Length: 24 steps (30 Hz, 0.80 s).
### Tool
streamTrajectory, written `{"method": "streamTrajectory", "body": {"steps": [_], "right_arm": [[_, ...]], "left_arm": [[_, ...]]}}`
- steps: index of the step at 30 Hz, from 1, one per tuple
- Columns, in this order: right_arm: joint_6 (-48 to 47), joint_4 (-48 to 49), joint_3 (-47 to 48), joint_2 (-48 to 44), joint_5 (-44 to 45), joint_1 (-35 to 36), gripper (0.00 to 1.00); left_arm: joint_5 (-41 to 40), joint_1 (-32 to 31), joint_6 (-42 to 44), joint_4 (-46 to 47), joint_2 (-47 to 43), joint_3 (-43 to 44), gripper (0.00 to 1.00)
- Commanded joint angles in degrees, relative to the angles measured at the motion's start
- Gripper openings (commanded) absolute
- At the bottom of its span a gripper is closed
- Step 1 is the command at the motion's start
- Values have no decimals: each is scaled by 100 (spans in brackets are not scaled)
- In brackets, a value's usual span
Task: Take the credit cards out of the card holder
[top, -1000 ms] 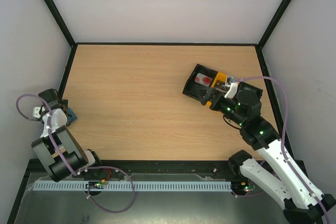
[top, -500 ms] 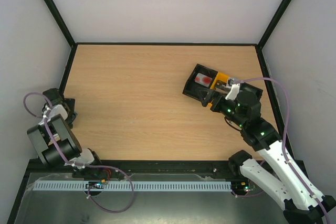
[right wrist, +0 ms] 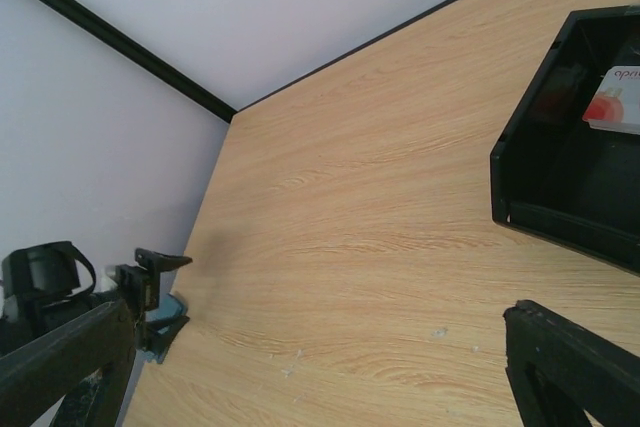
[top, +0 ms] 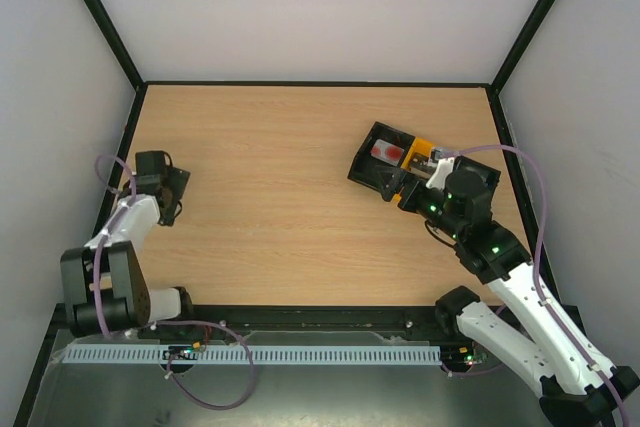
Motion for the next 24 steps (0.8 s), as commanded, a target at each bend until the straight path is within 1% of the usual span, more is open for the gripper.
{"method": "streamTrajectory", "body": {"steps": [1, 4, 10, 12, 15, 17, 21, 24], "right_arm": [[30, 216, 0, -31, -124, -21, 98], [37, 306, -36, -76, -213, -20, 98], [39, 302, -44, -105, -173, -23, 98], [43, 257, -25, -92, -184, -20, 98], [39, 250, -68, -129, -171, -25, 98], [33, 268, -93, -143, -159, -21, 98], [41, 199, -107, -118, -141, -24, 98], [63, 197, -166, -113, -180, -20, 98]], "left_arm": [[-901, -166, -209, -405, -585, 464, 100], [-1457, 272, -88, -763, -422, 803, 100], [-1086, 1405, 422, -546, -303, 812, 100], [-1291, 1647, 562, -621, -339, 819, 100], [-1416, 1842, 664, -486, -332, 709, 100], [-1260, 1939, 688, -352, -183, 686, 100], [-750, 2072, 755, -415, 352, 1035, 100], [-810, 2077, 721, -494, 697, 1249, 100]]}}
